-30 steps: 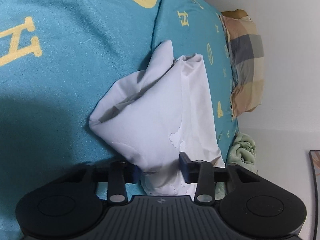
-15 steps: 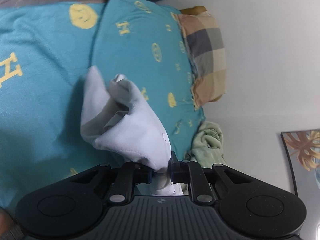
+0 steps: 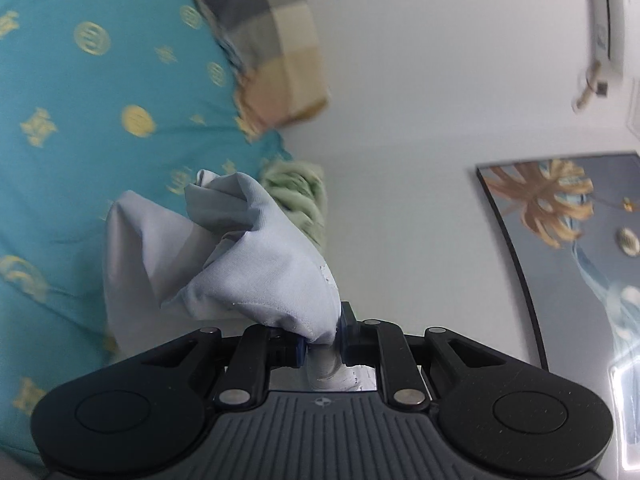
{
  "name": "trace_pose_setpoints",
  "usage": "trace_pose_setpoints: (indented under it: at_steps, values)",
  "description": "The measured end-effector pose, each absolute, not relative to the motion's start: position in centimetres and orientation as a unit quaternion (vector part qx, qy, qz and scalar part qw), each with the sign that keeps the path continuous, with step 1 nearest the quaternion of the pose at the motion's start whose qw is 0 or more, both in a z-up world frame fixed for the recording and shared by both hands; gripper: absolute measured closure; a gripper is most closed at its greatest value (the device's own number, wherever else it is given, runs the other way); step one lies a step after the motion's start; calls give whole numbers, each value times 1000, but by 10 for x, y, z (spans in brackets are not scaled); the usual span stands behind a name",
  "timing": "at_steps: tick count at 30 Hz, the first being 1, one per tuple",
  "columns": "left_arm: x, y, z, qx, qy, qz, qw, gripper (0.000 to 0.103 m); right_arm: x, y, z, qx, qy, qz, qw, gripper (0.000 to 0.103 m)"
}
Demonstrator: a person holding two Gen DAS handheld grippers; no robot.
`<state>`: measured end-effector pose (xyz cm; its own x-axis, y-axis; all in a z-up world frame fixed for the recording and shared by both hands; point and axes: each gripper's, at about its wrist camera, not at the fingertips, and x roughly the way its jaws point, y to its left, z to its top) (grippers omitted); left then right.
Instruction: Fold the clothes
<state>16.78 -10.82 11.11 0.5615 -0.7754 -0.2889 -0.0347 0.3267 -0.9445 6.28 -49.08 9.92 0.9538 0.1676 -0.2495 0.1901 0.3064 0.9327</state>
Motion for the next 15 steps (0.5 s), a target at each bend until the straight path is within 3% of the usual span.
trace_pose_setpoints:
  at_steps: [4,8,11,15]
  values:
    - [197,-212,130,-501,411,-313,694,87,53,-568,125,584,103,-57,804,82]
    - [217,-305,114,-477,426,-368,675,86,27,-634,126,557,60,-96,823,82]
    - [223,-364,95,-449,430,-410,667,86,5,-661,105,524,60,-129,840,81]
    - [199,-384,46,-404,454,-430,668,86,-21,-673,50,524,109,-166,828,81]
